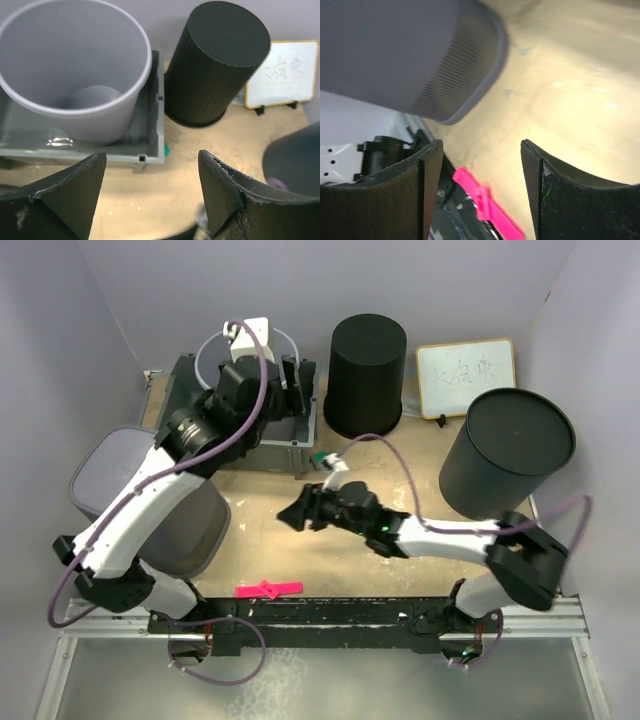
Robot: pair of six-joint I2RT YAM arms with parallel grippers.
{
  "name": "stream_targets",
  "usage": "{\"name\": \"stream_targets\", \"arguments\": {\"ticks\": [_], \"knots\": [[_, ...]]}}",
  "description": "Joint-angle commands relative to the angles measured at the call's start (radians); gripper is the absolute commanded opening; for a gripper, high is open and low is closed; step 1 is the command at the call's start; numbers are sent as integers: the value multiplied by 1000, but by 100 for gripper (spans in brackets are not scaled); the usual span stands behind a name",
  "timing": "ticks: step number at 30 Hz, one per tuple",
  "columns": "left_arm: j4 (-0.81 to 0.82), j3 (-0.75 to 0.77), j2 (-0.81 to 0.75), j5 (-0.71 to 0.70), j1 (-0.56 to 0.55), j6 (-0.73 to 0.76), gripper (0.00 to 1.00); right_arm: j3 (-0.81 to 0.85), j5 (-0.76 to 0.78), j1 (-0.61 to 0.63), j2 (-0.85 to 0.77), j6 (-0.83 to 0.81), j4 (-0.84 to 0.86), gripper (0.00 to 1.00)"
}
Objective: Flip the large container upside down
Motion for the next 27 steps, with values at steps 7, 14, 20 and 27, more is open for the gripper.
{"name": "stream_targets", "arguments": {"ticks": [7, 14, 20, 27], "knots": [[61, 250, 299, 149, 231, 224, 75, -141, 493, -34, -655, -182, -620, 72], [22, 390, 526, 353, 349, 299, 72, -91, 680, -34, -917, -203, -877, 74], [2, 385, 613, 422, 355, 311, 56, -91, 731, -34, -979, -185, -962, 75], [57, 379, 538, 396, 354, 312, 0, -89, 711, -34, -955, -170, -962, 75]]}}
